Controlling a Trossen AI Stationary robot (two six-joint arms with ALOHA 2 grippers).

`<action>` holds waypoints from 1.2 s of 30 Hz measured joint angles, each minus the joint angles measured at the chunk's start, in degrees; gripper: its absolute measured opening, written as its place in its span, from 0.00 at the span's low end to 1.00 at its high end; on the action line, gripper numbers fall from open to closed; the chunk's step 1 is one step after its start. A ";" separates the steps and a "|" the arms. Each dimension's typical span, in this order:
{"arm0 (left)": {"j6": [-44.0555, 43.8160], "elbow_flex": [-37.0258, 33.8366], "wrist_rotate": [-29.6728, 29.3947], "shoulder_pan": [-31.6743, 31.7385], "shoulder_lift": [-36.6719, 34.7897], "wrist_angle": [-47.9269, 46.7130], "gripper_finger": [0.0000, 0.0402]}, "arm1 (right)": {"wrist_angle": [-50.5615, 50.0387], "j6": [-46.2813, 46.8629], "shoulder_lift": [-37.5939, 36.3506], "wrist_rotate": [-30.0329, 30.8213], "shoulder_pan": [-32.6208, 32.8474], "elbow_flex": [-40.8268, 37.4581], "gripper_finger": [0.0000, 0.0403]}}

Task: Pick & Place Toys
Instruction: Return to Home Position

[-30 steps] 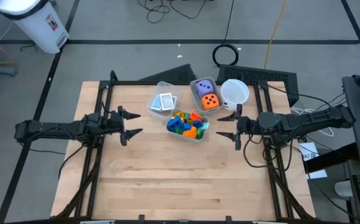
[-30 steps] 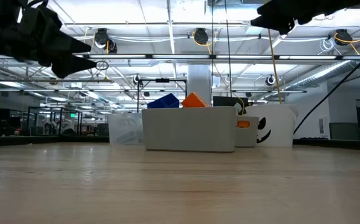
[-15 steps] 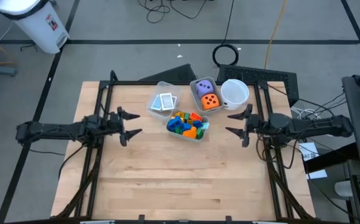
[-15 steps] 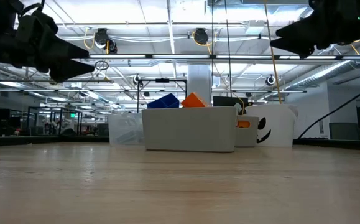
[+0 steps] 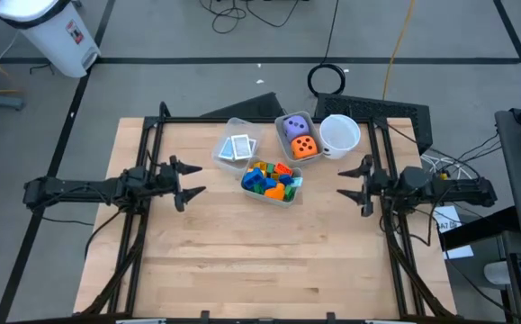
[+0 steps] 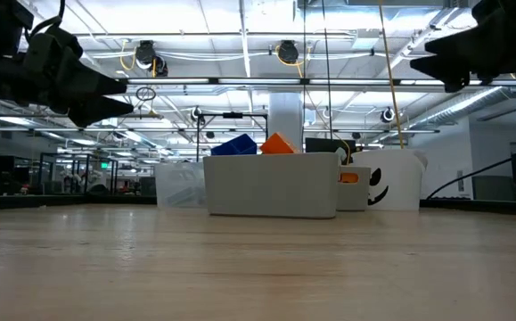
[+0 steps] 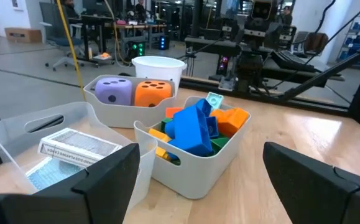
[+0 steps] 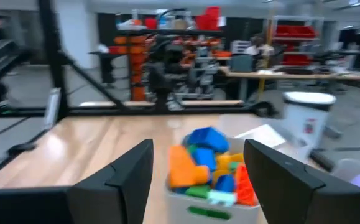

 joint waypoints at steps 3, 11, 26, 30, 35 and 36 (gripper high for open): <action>0.25 0.00 0.25 0.00 0.00 0.00 0.87 | -0.22 0.08 -2.10 -3.24 0.02 -2.61 0.56; 0.22 0.00 0.25 0.00 0.07 0.04 0.87 | 0.01 1.12 -3.34 -3.89 0.02 -6.05 0.56; -0.19 0.00 0.27 0.00 0.07 -0.09 0.87 | 6.50 2.16 -2.94 -3.93 0.02 -10.65 0.56; 0.05 0.00 0.27 0.00 0.07 -0.09 0.87 | 6.26 3.04 -2.47 -3.87 0.02 -12.07 0.56; 0.08 0.00 0.27 0.00 0.07 -0.11 0.87 | 6.08 3.02 -1.73 -3.86 0.04 -12.09 0.56; 0.04 0.00 0.27 0.00 0.07 -0.11 0.87 | 6.21 3.02 -1.73 -3.83 0.04 -12.11 0.56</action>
